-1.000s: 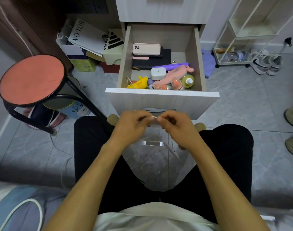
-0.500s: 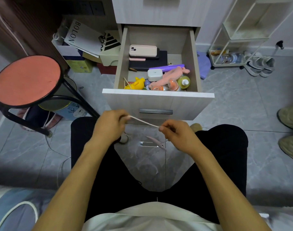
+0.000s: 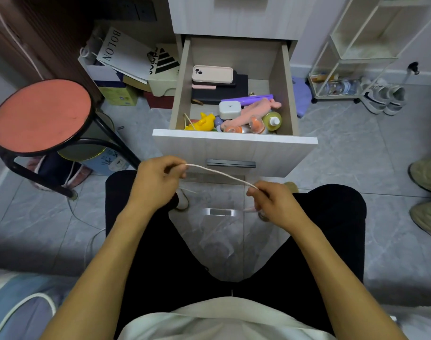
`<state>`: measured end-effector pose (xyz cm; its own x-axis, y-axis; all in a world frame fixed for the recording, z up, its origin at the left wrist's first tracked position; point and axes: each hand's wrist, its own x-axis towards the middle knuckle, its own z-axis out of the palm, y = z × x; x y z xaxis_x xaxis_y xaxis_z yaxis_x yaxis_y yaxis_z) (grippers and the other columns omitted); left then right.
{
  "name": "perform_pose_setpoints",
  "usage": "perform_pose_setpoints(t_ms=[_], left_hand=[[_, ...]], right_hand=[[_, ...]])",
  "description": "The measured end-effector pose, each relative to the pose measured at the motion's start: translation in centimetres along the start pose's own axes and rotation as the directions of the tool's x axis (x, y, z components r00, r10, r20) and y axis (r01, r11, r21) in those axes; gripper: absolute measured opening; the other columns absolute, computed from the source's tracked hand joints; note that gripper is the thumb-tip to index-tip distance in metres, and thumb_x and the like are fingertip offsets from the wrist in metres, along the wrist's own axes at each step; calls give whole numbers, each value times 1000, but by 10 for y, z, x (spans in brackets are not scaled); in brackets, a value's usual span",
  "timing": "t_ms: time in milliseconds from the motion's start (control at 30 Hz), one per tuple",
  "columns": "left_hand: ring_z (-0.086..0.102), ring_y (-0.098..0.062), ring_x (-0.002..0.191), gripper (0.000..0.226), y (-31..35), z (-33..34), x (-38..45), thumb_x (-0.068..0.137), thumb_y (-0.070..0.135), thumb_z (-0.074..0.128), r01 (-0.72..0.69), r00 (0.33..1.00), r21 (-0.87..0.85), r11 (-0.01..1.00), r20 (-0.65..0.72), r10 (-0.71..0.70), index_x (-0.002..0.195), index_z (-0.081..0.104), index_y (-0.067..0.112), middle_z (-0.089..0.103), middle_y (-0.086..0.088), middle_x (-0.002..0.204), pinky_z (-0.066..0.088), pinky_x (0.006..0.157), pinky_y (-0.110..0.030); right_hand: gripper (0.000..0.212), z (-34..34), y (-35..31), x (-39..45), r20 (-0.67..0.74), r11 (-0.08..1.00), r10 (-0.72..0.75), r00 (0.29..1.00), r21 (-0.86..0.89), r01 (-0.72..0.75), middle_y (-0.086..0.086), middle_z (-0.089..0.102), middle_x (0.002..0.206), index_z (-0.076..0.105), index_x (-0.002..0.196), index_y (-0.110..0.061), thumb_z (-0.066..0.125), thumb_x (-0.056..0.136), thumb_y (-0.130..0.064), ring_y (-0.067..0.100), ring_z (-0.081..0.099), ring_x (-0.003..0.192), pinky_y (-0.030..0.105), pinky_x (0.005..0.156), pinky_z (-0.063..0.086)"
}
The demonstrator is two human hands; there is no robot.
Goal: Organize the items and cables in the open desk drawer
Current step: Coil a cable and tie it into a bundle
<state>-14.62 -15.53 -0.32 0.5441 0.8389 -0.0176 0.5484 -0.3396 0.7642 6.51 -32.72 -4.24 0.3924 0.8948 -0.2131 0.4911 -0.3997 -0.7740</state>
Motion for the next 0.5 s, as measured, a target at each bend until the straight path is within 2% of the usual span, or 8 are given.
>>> perform_pose_setpoints(t_ms=[67,100,167,267,333,400,500], left_hand=[[65,-7,69,10,-3,5,-1,89,22,68,10,991,88,996,131,-22,80,69,27,69,9,70,52,68,-24],[64,-7,70,4,0,12,-4,88,26,70,-4,980,88,996,201,-14,84,69,27,68,9,72,52,69,-24],[64,-4,74,11,14,27,-10,86,34,72,-41,954,25,999,297,32,95,70,28,69,9,78,52,70,-19],[64,-5,73,10,35,44,-13,90,34,68,-77,927,-21,997,366,80,94,72,26,68,12,76,53,70,-19],[61,-3,65,10,41,45,-12,92,27,65,-82,931,-36,996,354,90,87,73,23,65,14,69,50,64,-16],[59,-3,59,14,40,40,-11,92,19,66,-53,958,-125,991,274,85,80,73,21,65,11,64,48,61,-15],[56,0,56,22,36,30,-9,92,12,65,40,971,-276,960,237,28,74,69,23,63,12,58,46,61,-14]], right_hand=[[22,4,-4,1,10,1000,-7,1000,1,7,-2,63,62,67,84,-16,52,99,-24,5,55,54,16,52,43],[24,7,-7,2,22,1000,-21,1000,-15,21,-3,62,63,67,84,-15,52,100,-24,5,56,56,12,51,41],[28,10,-16,5,30,994,-76,997,-82,78,-4,63,63,66,80,-12,51,100,-26,7,58,61,12,55,40],[29,10,-25,9,33,981,-137,990,-137,140,-5,64,67,68,82,-10,51,99,-25,8,59,63,15,60,43],[28,10,-24,10,18,978,-157,987,-140,158,-3,65,70,69,83,-10,52,99,-25,10,59,65,22,63,46],[27,9,-18,10,-1,967,-165,986,-197,161,-2,61,70,67,79,-11,56,97,-27,12,54,65,29,62,44],[13,9,-8,11,7,961,-147,989,-238,144,-4,60,82,70,86,-19,64,91,-29,9,52,75,26,70,46]])
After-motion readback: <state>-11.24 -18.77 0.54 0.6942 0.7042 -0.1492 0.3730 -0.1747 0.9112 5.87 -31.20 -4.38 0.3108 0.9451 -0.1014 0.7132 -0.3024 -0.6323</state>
